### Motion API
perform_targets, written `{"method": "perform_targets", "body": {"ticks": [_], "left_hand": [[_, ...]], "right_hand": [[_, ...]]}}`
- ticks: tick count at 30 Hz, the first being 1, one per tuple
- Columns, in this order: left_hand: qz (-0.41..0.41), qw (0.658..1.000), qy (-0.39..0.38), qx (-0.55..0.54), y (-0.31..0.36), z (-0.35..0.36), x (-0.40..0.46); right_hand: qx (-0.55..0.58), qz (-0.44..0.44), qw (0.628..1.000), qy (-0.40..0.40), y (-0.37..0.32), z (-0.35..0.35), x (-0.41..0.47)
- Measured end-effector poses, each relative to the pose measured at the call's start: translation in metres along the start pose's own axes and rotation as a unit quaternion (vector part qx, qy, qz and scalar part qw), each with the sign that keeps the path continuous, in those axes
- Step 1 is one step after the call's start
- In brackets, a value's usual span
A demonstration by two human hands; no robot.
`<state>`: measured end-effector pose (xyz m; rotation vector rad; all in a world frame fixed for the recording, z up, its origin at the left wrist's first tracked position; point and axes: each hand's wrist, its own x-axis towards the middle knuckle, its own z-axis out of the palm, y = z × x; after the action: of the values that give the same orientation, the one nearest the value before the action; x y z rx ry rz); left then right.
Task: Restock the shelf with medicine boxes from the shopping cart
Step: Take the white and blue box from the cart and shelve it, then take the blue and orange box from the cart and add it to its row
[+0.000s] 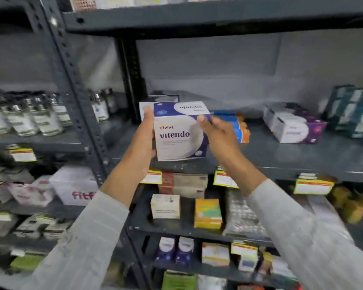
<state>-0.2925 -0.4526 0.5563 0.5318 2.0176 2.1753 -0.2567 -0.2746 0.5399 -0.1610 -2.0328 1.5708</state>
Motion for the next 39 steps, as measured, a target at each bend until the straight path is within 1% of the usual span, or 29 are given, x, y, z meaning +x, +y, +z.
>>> {"method": "perform_targets", "body": {"ticks": [2, 4, 7, 10, 14, 15, 16, 19, 20, 21, 22, 24, 27, 30, 33, 35, 36, 37, 38, 39], "left_hand": [[-0.004, 1.0, 0.013, 0.0, -0.005, -0.02, 0.017], [-0.017, 0.999, 0.039, -0.012, -0.011, -0.037, 0.032], [-0.042, 0.997, 0.053, -0.037, -0.016, -0.052, 0.047], [-0.056, 0.995, 0.063, -0.053, -0.021, -0.059, 0.057], [-0.053, 0.995, 0.073, -0.051, -0.024, -0.059, 0.054], [-0.046, 0.993, 0.089, -0.056, -0.025, -0.056, 0.05], [-0.037, 0.99, 0.121, -0.059, -0.026, -0.054, 0.046], [0.023, 0.958, 0.276, -0.071, -0.038, -0.037, 0.032], [0.057, 0.947, 0.309, -0.071, -0.045, -0.029, 0.025], [0.091, 0.942, 0.316, -0.066, -0.054, -0.018, 0.017], [0.117, 0.943, 0.308, -0.052, -0.065, -0.003, 0.008], [0.154, 0.948, 0.277, -0.026, -0.085, 0.032, -0.016], [0.159, 0.966, 0.204, -0.006, -0.128, 0.102, -0.05], [0.106, 0.99, 0.083, 0.032, -0.184, 0.18, -0.088], [0.035, 0.995, -0.032, 0.085, -0.247, 0.257, -0.13], [0.0, 0.984, -0.119, 0.136, -0.289, 0.304, -0.157], [-0.02, 0.972, -0.173, 0.16, -0.309, 0.325, -0.17], [-0.039, 0.953, -0.231, 0.193, -0.331, 0.343, -0.183], [-0.038, 0.925, -0.288, 0.243, -0.353, 0.359, -0.195], [-0.021, 0.889, -0.341, 0.304, -0.376, 0.374, -0.206]], "right_hand": [[0.049, 0.056, 0.996, -0.046, 0.004, 0.027, 0.017], [0.085, 0.089, 0.989, -0.082, 0.006, 0.049, 0.031], [0.117, 0.121, 0.98, -0.106, 0.007, 0.072, 0.042], [0.148, 0.116, 0.977, -0.103, 0.007, 0.085, 0.046], [0.132, 0.104, 0.98, -0.103, 0.008, 0.09, 0.044], [0.121, 0.095, 0.983, -0.105, 0.013, 0.088, 0.044], [0.108, 0.084, 0.986, -0.098, 0.017, 0.084, 0.04], [0.06, 0.04, 0.996, -0.047, 0.027, 0.059, 0.019], [0.049, 0.016, 0.998, -0.028, 0.032, 0.046, 0.01], [0.041, -0.007, 0.999, -0.016, 0.04, 0.032, 0.0], [0.04, -0.024, 0.999, -0.009, 0.048, 0.016, -0.01], [0.046, -0.035, 0.998, 0.004, 0.066, -0.017, -0.032], [0.046, -0.023, 0.998, 0.039, 0.102, -0.081, -0.073], [0.019, 0.034, 0.996, 0.078, 0.15, -0.16, -0.126], [-0.027, 0.117, 0.987, 0.104, 0.209, -0.245, -0.183], [-0.076, 0.189, 0.973, 0.108, 0.251, -0.301, -0.221], [-0.105, 0.222, 0.964, 0.106, 0.272, -0.327, -0.239], [-0.131, 0.248, 0.954, 0.105, 0.288, -0.35, -0.256], [-0.15, 0.275, 0.944, 0.102, 0.308, -0.372, -0.273], [-0.173, 0.309, 0.93, 0.097, 0.325, -0.391, -0.29]]}}
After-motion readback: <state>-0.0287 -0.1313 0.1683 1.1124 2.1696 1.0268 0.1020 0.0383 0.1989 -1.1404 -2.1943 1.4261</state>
